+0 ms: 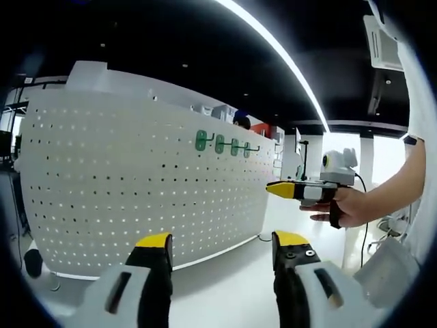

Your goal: Insert the hook assembly into the mounting plate slot until the hook locks in place.

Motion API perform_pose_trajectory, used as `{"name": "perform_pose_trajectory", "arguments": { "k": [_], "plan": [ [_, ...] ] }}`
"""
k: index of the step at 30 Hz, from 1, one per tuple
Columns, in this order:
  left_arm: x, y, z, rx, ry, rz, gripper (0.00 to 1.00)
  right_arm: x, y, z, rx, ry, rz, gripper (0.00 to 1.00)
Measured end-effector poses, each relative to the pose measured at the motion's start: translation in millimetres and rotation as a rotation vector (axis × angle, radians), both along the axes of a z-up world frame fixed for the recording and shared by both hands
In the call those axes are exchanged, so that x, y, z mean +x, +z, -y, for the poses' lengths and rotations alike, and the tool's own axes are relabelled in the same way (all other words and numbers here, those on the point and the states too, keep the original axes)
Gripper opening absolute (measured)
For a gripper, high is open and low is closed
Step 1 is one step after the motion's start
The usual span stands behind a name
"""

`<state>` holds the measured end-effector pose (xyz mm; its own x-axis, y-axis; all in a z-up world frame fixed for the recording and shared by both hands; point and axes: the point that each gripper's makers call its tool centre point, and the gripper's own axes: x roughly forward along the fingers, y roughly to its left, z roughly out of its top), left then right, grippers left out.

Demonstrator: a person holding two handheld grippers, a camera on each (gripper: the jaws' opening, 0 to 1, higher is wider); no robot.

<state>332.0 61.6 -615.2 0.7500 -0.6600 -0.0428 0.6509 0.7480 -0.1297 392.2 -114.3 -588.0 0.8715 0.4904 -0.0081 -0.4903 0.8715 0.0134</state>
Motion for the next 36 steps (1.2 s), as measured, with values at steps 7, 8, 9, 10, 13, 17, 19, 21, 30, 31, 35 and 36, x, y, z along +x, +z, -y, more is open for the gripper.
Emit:
{"name": "perform_pose_trajectory", "arguments": {
  "k": [7,8,9,10,13,17,19,21,30,31,35,36],
  "plan": [
    [0.0,1.8,-2,-0.002,0.004,0.004,0.60,-3,3.3,3,-0.004,0.004,0.009,0.43],
    [-0.2,2.1,-2,-0.002,0.005,0.005,0.61,-4,3.3,3,-0.005,0.006,0.010,0.43],
    [-0.3,2.3,-3,-0.001,0.007,0.006,0.61,-6,3.2,3,-0.003,0.008,0.013,0.43],
    [-0.5,2.6,-4,-0.004,0.011,0.007,0.61,-8,2.8,3,-0.004,0.010,0.015,0.43],
    [-1.5,1.9,-5,0.001,0.013,0.005,0.61,-14,0.8,2,-0.005,0.024,0.019,0.44],
    [-3.3,-0.4,-8,0.007,0.016,0.003,0.61,-21,-2.1,4,-0.006,0.032,0.024,0.47],
    [-4.0,-2.3,-9,0.008,0.017,0.000,0.62,-25,-2.9,4,-0.001,0.036,0.025,0.48],
    [-5.7,-3.6,-9,0.015,0.016,-0.001,0.62,-28,-4.1,4,-0.008,0.036,0.024,0.49],
    [-13.2,-5.7,-16,0.020,0.026,0.000,0.65,-44,-9.4,5,-0.003,0.050,0.021,0.52],
    [-14.3,-6.3,-17,0.020,0.026,-0.001,0.65,-45,-9.7,5,-0.002,0.051,0.021,0.53],
    [-17.7,-7.3,-21,0.025,0.033,-0.003,0.67,-52,-13.1,6,-0.002,0.056,0.019,0.54],
    [-17.9,-8.0,-22,0.027,0.036,-0.002,0.67,-54,-13.9,7,-0.002,0.056,0.019,0.54]
  ]
}}
